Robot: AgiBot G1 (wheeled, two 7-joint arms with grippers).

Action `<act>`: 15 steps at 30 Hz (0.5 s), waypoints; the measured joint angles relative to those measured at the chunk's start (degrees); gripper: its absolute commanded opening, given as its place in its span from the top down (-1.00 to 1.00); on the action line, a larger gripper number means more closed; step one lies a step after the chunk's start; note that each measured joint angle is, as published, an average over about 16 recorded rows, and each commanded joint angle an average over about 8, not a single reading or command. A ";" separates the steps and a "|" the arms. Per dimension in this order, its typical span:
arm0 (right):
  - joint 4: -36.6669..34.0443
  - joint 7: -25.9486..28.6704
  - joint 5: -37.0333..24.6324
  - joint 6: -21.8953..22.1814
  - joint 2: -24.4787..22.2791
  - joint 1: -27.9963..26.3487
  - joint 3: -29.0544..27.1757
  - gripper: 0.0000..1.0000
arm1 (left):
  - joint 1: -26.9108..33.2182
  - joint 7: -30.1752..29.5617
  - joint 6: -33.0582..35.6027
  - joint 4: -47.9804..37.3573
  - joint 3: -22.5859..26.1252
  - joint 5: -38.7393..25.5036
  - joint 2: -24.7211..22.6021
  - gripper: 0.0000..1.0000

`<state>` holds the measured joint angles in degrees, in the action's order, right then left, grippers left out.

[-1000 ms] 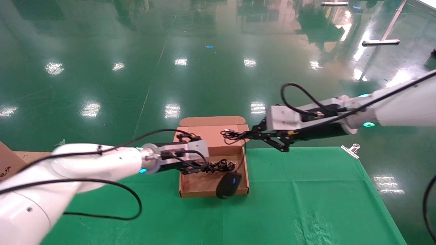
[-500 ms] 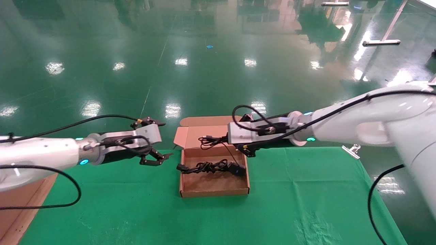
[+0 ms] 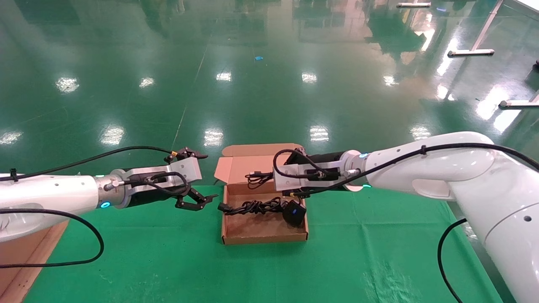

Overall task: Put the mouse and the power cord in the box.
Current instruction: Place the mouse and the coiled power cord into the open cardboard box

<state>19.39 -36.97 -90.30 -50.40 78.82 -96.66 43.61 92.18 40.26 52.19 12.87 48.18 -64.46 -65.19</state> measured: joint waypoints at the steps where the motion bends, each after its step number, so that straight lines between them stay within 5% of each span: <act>1: 0.06 0.02 0.02 0.08 0.01 0.06 0.06 -1.00 | 0.00 0.01 0.00 -0.02 -0.01 0.02 0.01 -1.00; 15: 2.82 2.74 2.89 -2.59 -2.69 1.76 -1.97 -1.00 | -1.62 -2.78 1.80 3.28 -1.67 1.13 1.48 -1.00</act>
<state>22.21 -34.23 -87.41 -53.00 76.13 -94.91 41.63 90.56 37.48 53.98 16.15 46.51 -63.33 -63.71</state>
